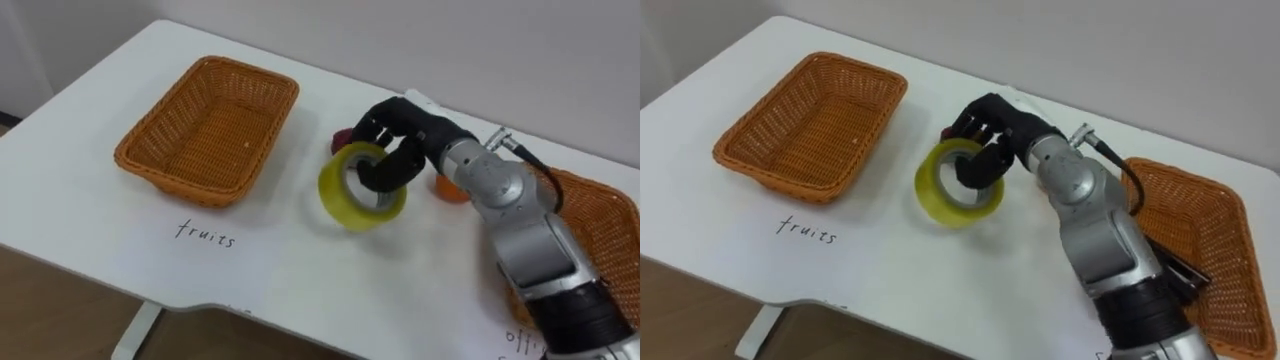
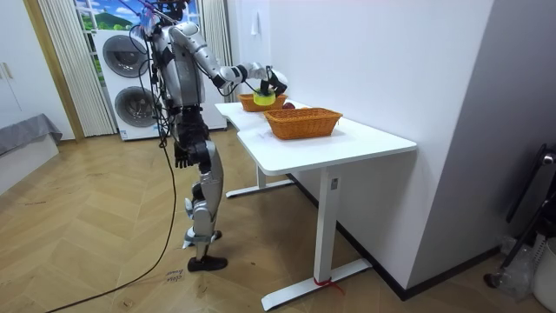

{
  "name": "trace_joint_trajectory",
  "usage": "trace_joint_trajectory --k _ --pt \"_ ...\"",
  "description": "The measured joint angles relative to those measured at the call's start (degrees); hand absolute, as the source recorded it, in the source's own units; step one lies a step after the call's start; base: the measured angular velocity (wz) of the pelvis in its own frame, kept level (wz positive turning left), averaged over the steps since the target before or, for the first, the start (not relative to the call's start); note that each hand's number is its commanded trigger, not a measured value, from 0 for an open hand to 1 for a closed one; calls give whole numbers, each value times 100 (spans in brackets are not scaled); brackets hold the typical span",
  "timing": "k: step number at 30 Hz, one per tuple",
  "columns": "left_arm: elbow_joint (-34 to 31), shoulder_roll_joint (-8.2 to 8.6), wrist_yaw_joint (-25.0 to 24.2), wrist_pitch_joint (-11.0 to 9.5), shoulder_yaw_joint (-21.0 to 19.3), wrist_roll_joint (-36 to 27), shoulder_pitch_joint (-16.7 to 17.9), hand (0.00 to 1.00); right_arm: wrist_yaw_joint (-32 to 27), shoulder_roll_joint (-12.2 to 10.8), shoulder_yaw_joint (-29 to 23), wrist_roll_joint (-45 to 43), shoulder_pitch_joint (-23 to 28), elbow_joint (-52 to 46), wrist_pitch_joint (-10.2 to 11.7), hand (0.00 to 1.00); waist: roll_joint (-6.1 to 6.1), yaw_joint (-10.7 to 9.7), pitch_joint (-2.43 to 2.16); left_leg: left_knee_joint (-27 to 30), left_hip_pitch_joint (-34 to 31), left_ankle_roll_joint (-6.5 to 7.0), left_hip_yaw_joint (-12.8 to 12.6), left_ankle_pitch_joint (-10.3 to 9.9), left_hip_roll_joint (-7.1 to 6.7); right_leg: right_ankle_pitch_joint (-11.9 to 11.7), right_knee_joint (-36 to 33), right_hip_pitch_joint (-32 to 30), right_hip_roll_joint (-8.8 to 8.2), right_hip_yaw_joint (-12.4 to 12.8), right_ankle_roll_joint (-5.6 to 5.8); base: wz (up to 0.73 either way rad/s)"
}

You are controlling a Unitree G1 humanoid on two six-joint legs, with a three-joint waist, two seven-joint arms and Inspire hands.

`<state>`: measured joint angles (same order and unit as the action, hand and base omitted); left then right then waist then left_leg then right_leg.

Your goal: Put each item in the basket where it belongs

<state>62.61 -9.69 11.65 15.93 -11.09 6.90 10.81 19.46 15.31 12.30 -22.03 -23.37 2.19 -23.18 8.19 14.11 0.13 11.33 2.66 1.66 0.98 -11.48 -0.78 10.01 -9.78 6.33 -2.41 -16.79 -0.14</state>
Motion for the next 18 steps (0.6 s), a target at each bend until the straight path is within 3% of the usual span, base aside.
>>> trace_joint_trajectory --k 8,18 --pt "-101 -2 -2 28 -19 4 158 0 -65 113 -174 76 0 -181 -2 100 -13 -236 -40 1 24 2 -68 1 3 -1 -3 -11 7 100 -1 -5" --pt "-357 -2 -86 19 -116 1 322 0 -362 115 -732 207 0 -350 -2 100 -229 -462 -34 -6 104 4 -59 0 3 -1 -22 48 -36 89 1 -2"
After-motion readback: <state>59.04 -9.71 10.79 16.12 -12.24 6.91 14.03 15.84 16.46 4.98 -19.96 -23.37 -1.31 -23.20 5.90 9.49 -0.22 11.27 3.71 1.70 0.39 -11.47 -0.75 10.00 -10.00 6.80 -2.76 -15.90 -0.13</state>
